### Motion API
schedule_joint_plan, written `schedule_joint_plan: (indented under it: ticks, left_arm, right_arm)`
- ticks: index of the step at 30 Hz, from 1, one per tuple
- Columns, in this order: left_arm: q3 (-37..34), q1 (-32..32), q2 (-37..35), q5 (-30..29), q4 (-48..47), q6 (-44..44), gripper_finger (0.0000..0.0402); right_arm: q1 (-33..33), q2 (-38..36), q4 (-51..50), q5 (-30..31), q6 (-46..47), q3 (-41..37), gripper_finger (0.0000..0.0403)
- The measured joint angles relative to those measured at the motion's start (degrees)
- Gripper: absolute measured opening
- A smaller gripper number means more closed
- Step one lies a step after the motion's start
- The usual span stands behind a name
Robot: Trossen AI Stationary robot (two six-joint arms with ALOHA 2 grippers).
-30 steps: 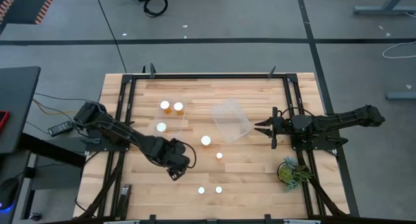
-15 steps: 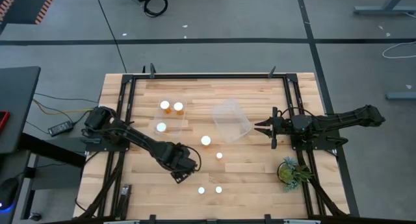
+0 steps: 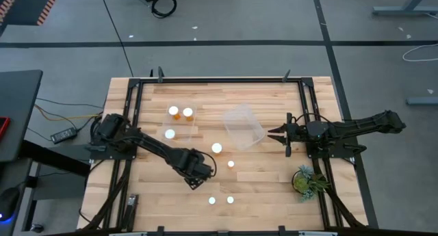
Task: Pick and place medicine bottles into bin by pill shape (circle, oval)
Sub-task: Put the small yellow pill bottle into the right transparent bin
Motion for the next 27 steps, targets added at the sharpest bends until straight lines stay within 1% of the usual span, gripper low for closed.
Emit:
schedule_joint_plan:
  ticks: [14, 20, 24, 27]
  left_arm:
    - [0.0, 0.6, 0.2, 0.0, 2.6, 0.7, 0.0147]
    - [0.0, 1.4, 0.1, 0.1, 3.9, 2.7, 0.0118]
    - [0.0, 2.5, -0.1, 0.2, 4.9, 4.0, 0.0108]
    - [0.0, 3.5, -0.1, 1.1, 5.6, 5.9, 0.0110]
  right_arm:
    - [0.0, 0.1, 0.0, 0.0, 0.0, 0.0, 0.0092]
    - [0.0, 0.1, 0.0, 0.0, 0.0, 0.0, 0.0092]
    - [0.0, 0.1, 0.0, 0.0, 0.0, 0.0, 0.0092]
    - [0.0, 0.1, 0.0, 0.0, 0.0, 0.0, 0.0092]
